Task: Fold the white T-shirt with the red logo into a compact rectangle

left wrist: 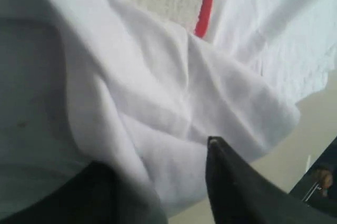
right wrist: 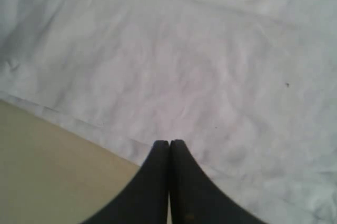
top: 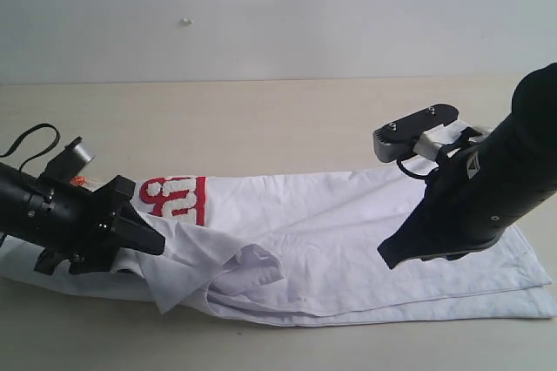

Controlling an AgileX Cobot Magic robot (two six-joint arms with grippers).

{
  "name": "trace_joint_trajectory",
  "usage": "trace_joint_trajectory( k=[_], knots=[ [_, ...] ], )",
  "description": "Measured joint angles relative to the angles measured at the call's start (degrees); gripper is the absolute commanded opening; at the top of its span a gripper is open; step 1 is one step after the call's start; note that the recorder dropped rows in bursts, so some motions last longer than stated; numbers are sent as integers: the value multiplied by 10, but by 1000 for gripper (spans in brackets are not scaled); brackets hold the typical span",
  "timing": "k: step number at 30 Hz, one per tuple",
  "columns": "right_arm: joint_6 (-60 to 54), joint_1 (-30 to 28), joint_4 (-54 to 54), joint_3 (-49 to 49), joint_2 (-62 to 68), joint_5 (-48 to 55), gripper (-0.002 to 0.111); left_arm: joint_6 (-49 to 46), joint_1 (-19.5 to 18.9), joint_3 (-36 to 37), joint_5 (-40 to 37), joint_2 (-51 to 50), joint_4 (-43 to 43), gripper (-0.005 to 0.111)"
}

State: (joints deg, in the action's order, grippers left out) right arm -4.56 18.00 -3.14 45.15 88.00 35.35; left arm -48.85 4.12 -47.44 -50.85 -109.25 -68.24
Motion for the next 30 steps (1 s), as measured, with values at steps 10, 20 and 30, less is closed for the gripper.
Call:
trace_joint_trajectory(
  k=[10,20,30],
  knots=[
    [0,0,-14,0,0,0,0,-73,0,0,-42,-37,-174,1],
    [0,0,-14,0,0,-1,0,-178,0,0,-49,-43,-303,65],
    [0,0,-14,0,0,-5,0,-190,0,-30,-56,-55,-310,50]
  ],
)
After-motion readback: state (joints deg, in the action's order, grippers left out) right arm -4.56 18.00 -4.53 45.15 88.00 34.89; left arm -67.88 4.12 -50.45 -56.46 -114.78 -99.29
